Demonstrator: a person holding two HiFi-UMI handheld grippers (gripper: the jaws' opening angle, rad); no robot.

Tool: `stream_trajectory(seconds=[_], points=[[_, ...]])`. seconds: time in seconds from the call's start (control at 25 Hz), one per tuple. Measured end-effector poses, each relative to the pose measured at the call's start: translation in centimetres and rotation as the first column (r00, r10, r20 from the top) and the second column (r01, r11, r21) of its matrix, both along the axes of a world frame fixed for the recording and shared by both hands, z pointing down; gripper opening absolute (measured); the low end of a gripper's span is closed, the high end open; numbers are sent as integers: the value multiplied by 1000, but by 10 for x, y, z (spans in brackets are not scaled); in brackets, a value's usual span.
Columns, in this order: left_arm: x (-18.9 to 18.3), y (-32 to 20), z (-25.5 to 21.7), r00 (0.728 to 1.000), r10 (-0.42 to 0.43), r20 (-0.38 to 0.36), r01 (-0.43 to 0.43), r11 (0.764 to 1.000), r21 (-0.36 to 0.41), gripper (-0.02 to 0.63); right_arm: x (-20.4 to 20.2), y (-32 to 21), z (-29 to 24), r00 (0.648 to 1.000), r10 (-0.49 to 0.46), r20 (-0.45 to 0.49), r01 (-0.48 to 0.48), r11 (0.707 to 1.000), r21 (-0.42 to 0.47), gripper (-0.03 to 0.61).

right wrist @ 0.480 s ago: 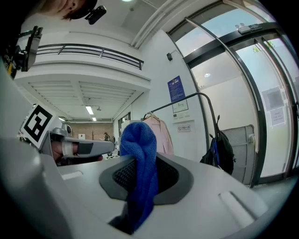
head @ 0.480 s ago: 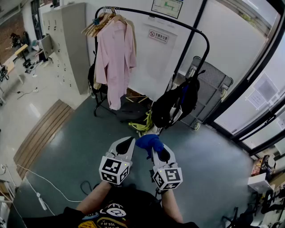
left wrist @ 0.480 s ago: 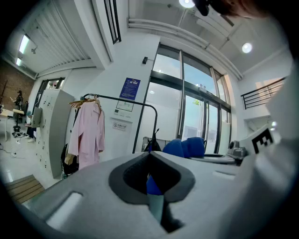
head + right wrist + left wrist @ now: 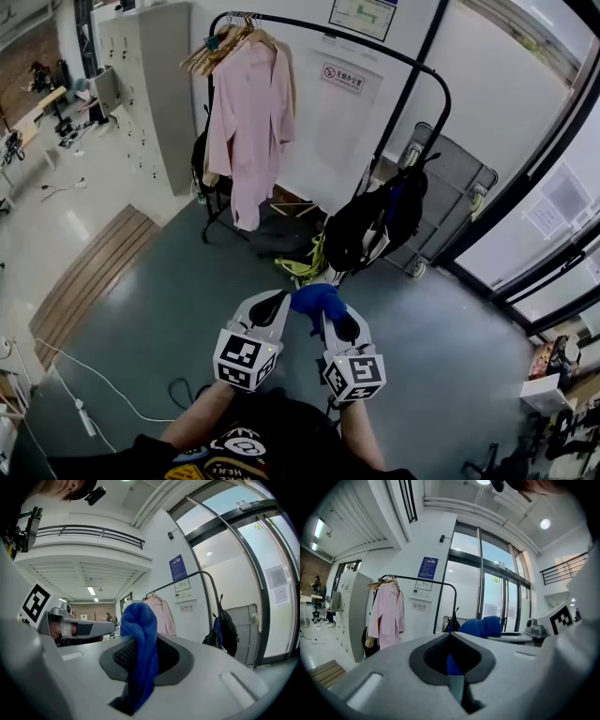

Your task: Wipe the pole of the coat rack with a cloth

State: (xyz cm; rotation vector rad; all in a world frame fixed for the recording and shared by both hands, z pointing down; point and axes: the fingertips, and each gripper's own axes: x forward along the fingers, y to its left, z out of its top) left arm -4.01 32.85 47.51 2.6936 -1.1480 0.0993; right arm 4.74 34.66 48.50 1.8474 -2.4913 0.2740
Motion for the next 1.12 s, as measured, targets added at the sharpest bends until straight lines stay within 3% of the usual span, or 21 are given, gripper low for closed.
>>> stream_trajectory(seconds=[0.68, 0.88, 1.12], points=[[-27, -34, 4, 1000, 8, -12, -8, 1000, -5, 3, -24, -35, 10, 1000, 1, 11, 0, 1000, -24, 66], [-26, -66, 7, 1000, -1, -17, 1, 1000, -14, 4, -23, -70, 20, 1000, -8, 15, 9, 999, -47, 66], [-2, -145, 3, 1000, -22, -19, 22, 1000, 9, 3, -1, -147, 17, 999, -26, 21, 26, 999, -20, 66]])
